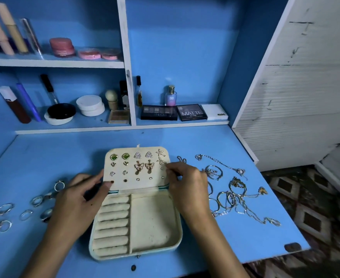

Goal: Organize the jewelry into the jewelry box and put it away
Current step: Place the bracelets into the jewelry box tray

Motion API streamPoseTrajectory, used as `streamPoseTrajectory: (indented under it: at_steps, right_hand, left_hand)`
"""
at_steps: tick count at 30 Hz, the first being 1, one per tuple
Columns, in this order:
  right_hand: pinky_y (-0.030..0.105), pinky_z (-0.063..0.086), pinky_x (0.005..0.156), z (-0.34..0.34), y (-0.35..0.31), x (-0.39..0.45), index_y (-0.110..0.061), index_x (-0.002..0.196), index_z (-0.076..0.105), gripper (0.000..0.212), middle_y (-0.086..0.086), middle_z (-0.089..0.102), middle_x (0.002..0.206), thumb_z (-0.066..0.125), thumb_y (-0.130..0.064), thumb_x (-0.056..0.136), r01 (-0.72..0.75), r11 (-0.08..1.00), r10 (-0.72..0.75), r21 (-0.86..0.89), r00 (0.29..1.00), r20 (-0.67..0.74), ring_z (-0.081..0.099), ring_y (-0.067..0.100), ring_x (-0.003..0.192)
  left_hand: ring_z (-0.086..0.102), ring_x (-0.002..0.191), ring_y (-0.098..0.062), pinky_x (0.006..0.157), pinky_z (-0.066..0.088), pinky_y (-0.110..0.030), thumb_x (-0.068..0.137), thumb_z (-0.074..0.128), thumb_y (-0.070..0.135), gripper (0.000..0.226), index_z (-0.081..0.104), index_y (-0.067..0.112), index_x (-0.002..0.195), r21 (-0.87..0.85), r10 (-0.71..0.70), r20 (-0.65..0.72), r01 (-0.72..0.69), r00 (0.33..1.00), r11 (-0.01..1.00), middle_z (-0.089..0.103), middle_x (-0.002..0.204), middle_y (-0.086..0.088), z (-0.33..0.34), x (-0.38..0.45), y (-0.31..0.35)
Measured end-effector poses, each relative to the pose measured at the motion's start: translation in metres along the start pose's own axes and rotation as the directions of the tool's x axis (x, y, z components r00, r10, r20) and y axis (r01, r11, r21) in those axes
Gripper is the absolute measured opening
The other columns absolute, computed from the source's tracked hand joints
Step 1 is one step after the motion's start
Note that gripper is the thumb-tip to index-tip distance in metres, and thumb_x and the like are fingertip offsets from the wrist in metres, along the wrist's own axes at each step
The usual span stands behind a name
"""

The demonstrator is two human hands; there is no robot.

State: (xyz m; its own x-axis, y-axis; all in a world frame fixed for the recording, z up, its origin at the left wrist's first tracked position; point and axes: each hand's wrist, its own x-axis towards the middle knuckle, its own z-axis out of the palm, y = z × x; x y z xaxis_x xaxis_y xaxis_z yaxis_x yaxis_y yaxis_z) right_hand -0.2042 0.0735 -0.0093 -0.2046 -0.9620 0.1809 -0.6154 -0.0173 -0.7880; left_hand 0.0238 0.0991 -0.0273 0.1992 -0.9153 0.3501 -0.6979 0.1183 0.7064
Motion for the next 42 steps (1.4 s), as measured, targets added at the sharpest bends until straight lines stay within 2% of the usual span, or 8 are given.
streamPoseTrajectory:
  at_steps: [4,12,17,22,27,32,39,42]
  right_hand:
    - [0.032,0.055,0.074,0.003,0.000,0.001,-0.027,0.102,0.077,0.024,-0.004,0.077,0.089,0.059,-0.016,0.091,-0.039,0.999,0.039,0.035,0.999,0.016,0.070,0.024,0.073]
    - [0.031,0.053,0.070,0.001,0.001,0.001,-0.022,0.098,0.079,0.024,0.001,0.076,0.084,0.059,-0.011,0.090,-0.020,0.998,0.021,0.060,1.000,-0.009,0.067,0.023,0.071]
    - [0.036,0.052,0.067,0.002,0.004,0.002,-0.019,0.091,0.078,0.022,0.002,0.074,0.078,0.058,-0.009,0.089,-0.005,0.998,0.005,0.068,1.000,0.004,0.066,0.026,0.069]
    - [0.033,0.053,0.074,-0.021,0.008,0.001,-0.019,0.093,0.078,0.019,-0.001,0.076,0.084,0.062,-0.010,0.090,-0.041,0.992,0.039,0.119,0.999,0.017,0.067,0.022,0.073]
    - [0.002,0.042,0.071,-0.055,0.024,0.010,-0.019,0.098,0.078,0.014,-0.005,0.076,0.088,0.068,-0.013,0.090,-0.042,0.995,0.049,0.095,0.996,-0.074,0.067,0.007,0.083]
    - [-0.004,0.036,0.065,-0.091,0.045,0.020,-0.019,0.098,0.078,0.013,-0.009,0.070,0.077,0.070,-0.013,0.089,-0.071,0.997,0.074,0.032,0.989,-0.129,0.061,0.002,0.073]
    - [0.028,0.052,0.077,-0.113,0.073,0.038,-0.022,0.099,0.078,0.015,-0.005,0.076,0.092,0.068,-0.020,0.089,-0.105,0.970,0.087,-0.218,0.992,-0.091,0.067,0.016,0.087]
    - [0.032,0.054,0.074,-0.113,0.076,0.045,-0.024,0.094,0.077,0.013,-0.002,0.075,0.090,0.066,-0.023,0.089,-0.108,0.938,0.104,-0.328,0.994,-0.029,0.066,0.022,0.089]
  left_hand:
    - [0.057,0.085,0.005,0.068,0.036,-0.002,0.084,0.075,0.013,0.031,0.074,0.017,0.115,0.017,-0.022,-0.004,0.022,1.000,1.000,0.059,0.094,0.012,0.001,-0.001,0.001]
    - [0.055,0.088,0.012,0.070,0.032,0.004,0.085,0.075,0.014,0.023,0.077,0.019,0.107,0.059,-0.121,-0.002,0.121,0.993,0.991,0.066,0.092,0.009,0.002,0.001,0.009]
    - [0.059,0.079,-0.007,0.068,0.031,0.006,0.086,0.074,0.014,0.024,0.076,0.020,0.109,0.080,-0.179,0.011,0.177,0.984,0.981,0.064,0.094,0.008,0.001,0.002,0.012]
    - [0.058,0.078,-0.017,0.079,0.045,-0.031,0.086,0.071,0.011,0.020,0.077,0.017,0.105,0.118,-0.159,-0.053,0.164,0.986,0.979,0.062,0.090,0.004,0.001,0.003,0.029]
    - [0.058,0.075,-0.021,0.077,0.043,-0.031,0.085,0.071,0.008,0.015,0.077,0.014,0.097,0.146,0.056,-0.071,-0.045,0.996,0.988,0.060,0.087,0.003,0.008,0.010,0.059]
    - [0.057,0.069,-0.019,0.069,0.038,-0.022,0.084,0.076,0.011,0.010,0.078,0.016,0.092,0.102,0.294,0.030,-0.295,0.955,0.950,0.062,0.081,0.006,0.030,0.024,0.091]
    - [0.053,0.083,-0.009,0.076,0.034,-0.007,0.086,0.075,0.024,0.012,0.077,0.025,0.097,-0.002,0.441,0.375,-0.475,0.816,0.880,0.063,0.086,0.014,0.076,0.036,0.126]
    - [0.058,0.090,-0.012,0.082,0.046,-0.026,0.087,0.074,0.027,0.014,0.077,0.025,0.100,-0.021,0.456,0.508,-0.519,0.730,0.855,0.066,0.091,0.011,0.101,0.038,0.136]
